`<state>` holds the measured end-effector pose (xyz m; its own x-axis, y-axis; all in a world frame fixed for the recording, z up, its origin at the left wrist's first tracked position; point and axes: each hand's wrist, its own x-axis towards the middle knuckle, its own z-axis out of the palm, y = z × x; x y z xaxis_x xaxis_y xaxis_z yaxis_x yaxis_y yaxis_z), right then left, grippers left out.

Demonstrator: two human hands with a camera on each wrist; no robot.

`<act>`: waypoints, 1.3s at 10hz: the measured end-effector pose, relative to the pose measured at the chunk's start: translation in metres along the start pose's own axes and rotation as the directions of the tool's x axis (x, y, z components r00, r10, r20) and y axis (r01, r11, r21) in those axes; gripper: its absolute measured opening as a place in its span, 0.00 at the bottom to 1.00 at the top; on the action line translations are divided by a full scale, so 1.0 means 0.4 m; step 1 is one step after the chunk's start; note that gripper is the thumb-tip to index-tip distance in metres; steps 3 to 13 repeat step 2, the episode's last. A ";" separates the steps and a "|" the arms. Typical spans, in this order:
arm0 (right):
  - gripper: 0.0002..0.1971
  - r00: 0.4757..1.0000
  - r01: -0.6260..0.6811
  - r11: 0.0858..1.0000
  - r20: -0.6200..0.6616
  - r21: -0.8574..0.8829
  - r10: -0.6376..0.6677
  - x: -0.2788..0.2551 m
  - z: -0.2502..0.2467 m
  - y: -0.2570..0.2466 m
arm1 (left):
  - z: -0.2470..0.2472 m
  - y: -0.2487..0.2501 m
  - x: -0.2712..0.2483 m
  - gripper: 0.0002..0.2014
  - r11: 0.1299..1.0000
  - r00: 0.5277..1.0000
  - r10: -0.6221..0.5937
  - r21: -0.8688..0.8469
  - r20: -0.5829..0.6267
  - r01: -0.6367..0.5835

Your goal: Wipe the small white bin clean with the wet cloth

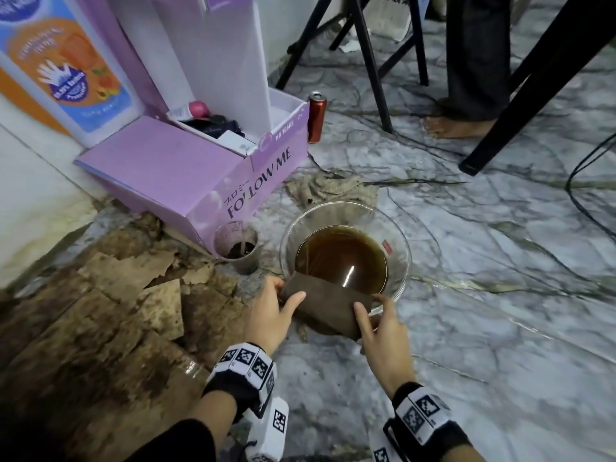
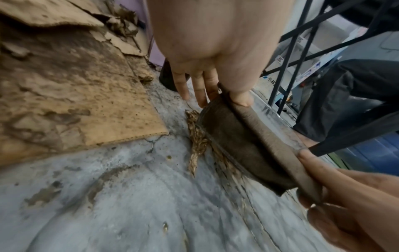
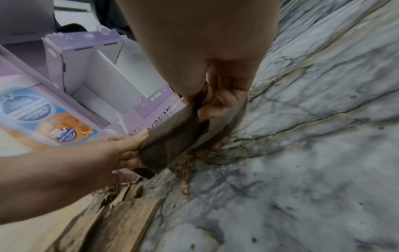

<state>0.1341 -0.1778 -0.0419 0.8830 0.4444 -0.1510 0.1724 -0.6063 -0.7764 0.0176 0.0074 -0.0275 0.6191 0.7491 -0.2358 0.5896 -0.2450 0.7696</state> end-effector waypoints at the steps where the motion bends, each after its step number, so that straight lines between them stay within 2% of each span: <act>1: 0.23 1.000 0.028 0.999 -0.008 -0.035 -0.028 -0.013 -0.015 -0.019 | -0.001 -0.005 -0.008 0.18 0.999 1.000 -0.007 -0.035 0.018 0.007; 2: 0.23 0.999 0.042 0.996 0.014 -0.082 -0.041 -0.022 -0.029 -0.033 | -0.002 -0.005 -0.014 0.18 0.998 1.000 -0.001 -0.056 0.021 0.002; 13: 0.23 0.999 0.042 0.996 0.014 -0.082 -0.041 -0.022 -0.029 -0.033 | -0.002 -0.005 -0.014 0.18 0.998 1.000 -0.001 -0.056 0.021 0.002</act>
